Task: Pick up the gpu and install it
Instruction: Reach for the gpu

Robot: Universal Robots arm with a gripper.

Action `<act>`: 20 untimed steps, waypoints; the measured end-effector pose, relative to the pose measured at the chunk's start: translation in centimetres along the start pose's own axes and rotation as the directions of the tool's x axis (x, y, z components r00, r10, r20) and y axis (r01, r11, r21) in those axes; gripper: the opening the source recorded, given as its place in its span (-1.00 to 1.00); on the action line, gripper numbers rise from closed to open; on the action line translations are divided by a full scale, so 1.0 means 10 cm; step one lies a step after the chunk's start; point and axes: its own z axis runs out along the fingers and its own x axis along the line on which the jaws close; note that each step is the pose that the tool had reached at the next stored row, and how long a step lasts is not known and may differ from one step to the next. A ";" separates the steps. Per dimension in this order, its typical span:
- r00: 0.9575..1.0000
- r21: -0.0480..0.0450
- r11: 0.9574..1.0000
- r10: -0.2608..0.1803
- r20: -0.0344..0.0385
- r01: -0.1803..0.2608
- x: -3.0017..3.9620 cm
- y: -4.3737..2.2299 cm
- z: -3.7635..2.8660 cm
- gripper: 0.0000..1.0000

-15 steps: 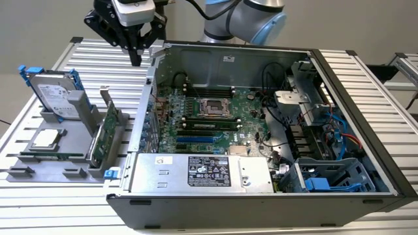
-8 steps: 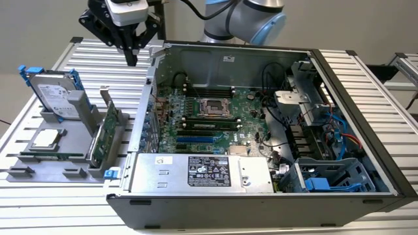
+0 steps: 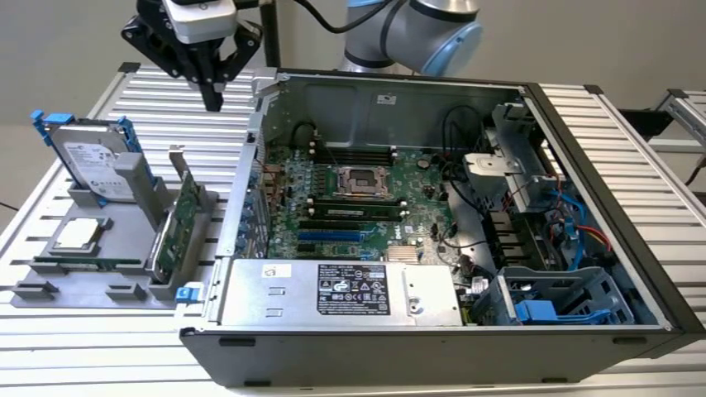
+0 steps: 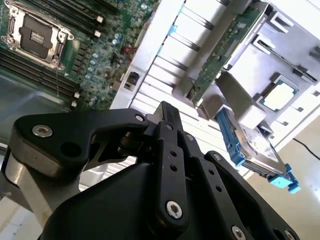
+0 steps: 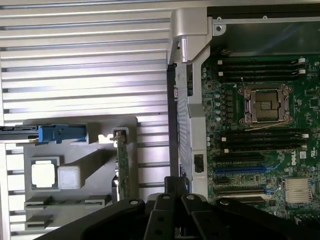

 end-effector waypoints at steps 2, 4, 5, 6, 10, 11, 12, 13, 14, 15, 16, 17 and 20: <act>1.000 0.000 1.000 0.000 0.000 0.000 0.027 -0.002 -0.001 -1.00; 1.000 0.000 1.000 0.000 0.000 0.000 0.053 -0.003 -0.001 -1.00; 1.000 -0.001 1.000 0.000 0.000 0.000 0.066 -0.004 -0.002 -1.00; 1.000 -0.001 1.000 0.000 0.000 0.000 0.080 -0.005 -0.002 -1.00; 1.000 -0.001 1.000 0.000 0.000 0.000 0.136 -0.009 -0.003 -1.00; 1.000 -0.001 1.000 0.000 0.000 0.000 0.150 -0.010 -0.004 -1.00; 1.000 -0.001 1.000 0.000 0.000 0.000 0.164 -0.011 -0.004 -1.00; 1.000 -0.001 1.000 0.000 0.000 0.000 0.179 -0.012 -0.004 -1.00; 1.000 -0.001 1.000 0.000 0.000 0.000 0.193 -0.013 -0.005 -1.00; 1.000 -0.001 1.000 0.000 0.000 0.000 0.209 -0.014 -0.005 -1.00; 1.000 -0.002 1.000 0.000 0.000 0.000 0.223 -0.015 -0.005 -1.00; 1.000 -0.002 1.000 0.000 0.000 0.000 0.237 -0.016 -0.006 -1.00; 1.000 -0.002 1.000 0.000 0.000 0.000 0.279 -0.018 -0.007 -1.00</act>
